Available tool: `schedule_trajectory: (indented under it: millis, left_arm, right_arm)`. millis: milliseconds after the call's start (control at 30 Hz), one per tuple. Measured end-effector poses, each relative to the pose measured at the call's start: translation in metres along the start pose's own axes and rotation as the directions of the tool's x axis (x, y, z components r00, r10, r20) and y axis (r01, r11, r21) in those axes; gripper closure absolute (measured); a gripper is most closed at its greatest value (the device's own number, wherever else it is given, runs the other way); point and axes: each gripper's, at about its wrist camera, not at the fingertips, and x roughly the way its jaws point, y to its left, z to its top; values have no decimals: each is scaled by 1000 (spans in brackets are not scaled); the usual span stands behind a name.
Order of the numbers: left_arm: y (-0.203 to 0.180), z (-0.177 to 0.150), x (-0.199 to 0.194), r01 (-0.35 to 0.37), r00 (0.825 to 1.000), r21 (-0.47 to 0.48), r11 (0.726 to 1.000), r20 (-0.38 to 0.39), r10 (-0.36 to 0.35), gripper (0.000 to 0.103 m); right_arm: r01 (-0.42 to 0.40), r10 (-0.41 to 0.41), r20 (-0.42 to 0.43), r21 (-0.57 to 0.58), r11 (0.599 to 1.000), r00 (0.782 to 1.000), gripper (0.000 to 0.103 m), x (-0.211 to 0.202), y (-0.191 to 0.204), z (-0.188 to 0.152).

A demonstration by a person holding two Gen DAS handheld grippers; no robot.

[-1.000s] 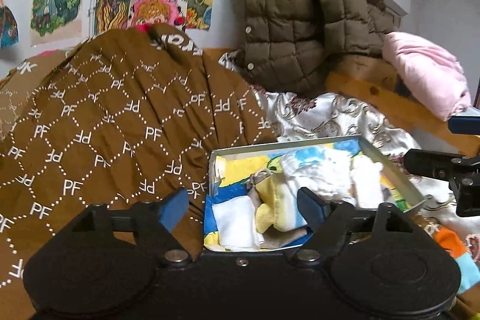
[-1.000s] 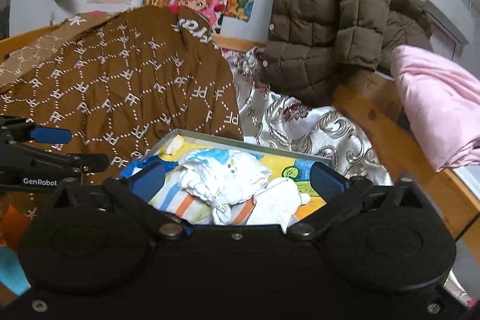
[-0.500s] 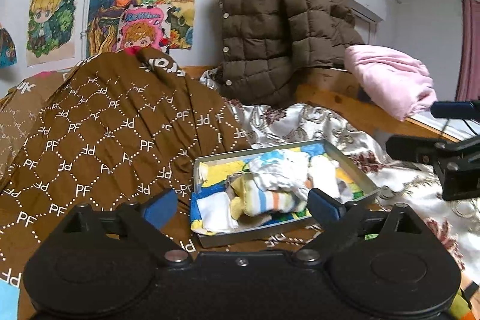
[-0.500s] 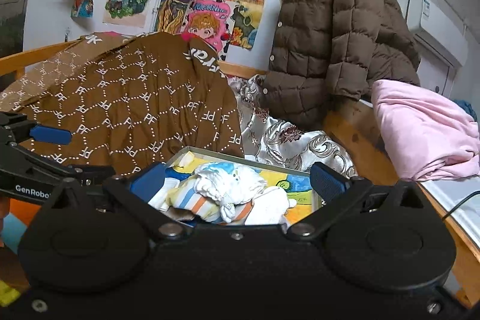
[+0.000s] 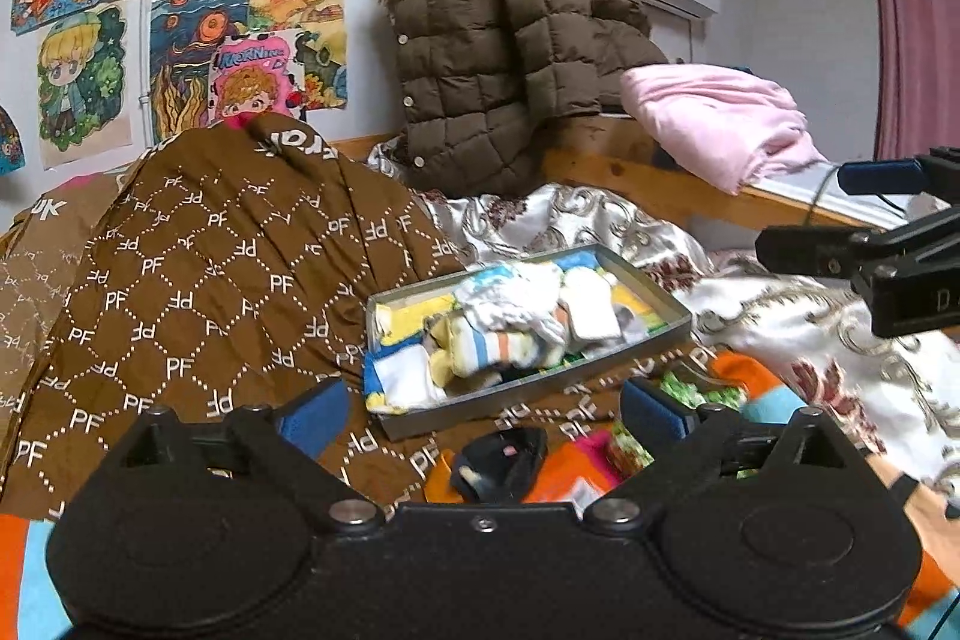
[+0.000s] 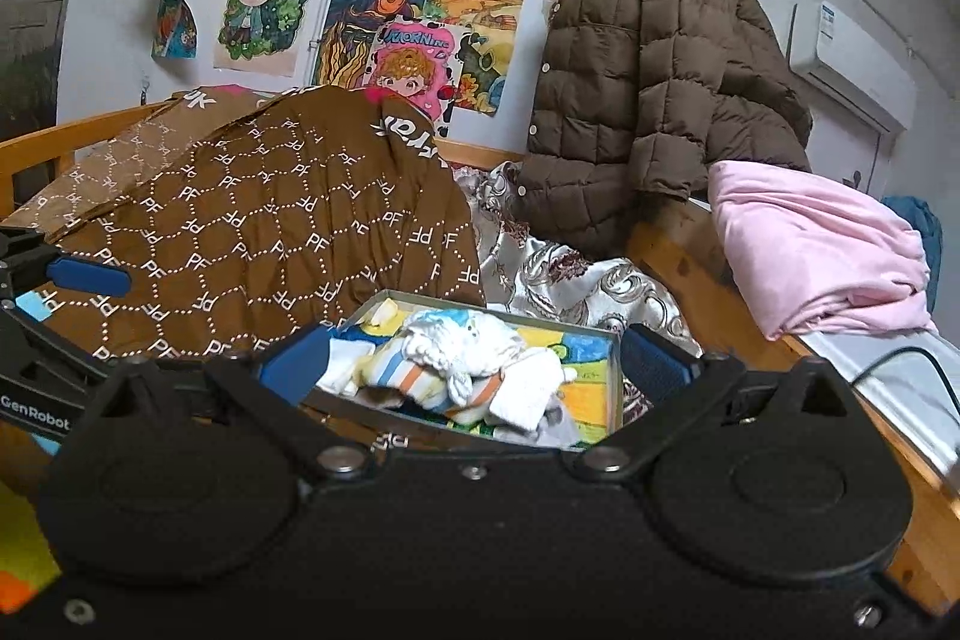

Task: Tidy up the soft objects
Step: 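Withdraw both grippers from the tray back toward the pile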

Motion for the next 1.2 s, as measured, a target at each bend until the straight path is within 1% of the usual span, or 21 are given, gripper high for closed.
schedule_trajectory:
  millis: [100, 333, 567, 600, 667, 767, 933, 1033, 1200]
  left_arm:
    - [-6, -12, -8, 11, 1000, 1, 1000, -21, -11, 5]
    - [-17, -41, -22, 41, 996, 8, 999, -80, -40, 4]
    - [-21, -73, -32, 70, 987, 35, 997, -146, -64, 4]
    - [-21, -77, -33, 71, 986, 37, 997, -155, -65, 4]
    - [-20, -86, -34, 71, 981, 35, 997, -181, -63, 4]
    - [-18, -98, -36, 68, 975, 25, 997, -214, -61, 4]
    - [-17, -118, -40, 67, 962, 17, 998, -265, -60, 4]
    - [-17, -127, -42, 70, 955, 29, 997, -292, -58, 4]
    - [-15, -139, -46, 64, 946, 40, 997, -320, -48, 4]
  right_arm:
    - [0, 0, -4, 6, 1000, 1000, 1, -22, -1, -11]
    - [2, 0, -47, 38, 999, 999, 1, -53, -2, -45]
    - [21, -8, -131, 101, 995, 991, 1, -80, -8, -90]
    - [24, -8, -145, 111, 994, 989, 1, -78, -8, -97]
    - [34, -11, -173, 130, 991, 985, 1, -89, -7, -117]
    - [43, -11, -212, 147, 988, 977, 1, -95, -7, -138]
    - [48, 6, -281, 187, 981, 960, 1, -96, 3, -164]
    - [39, 28, -320, 200, 979, 947, 1, -91, 9, -172]
    - [2, 70, -376, 187, 982, 924, 1, -87, 34, -195]
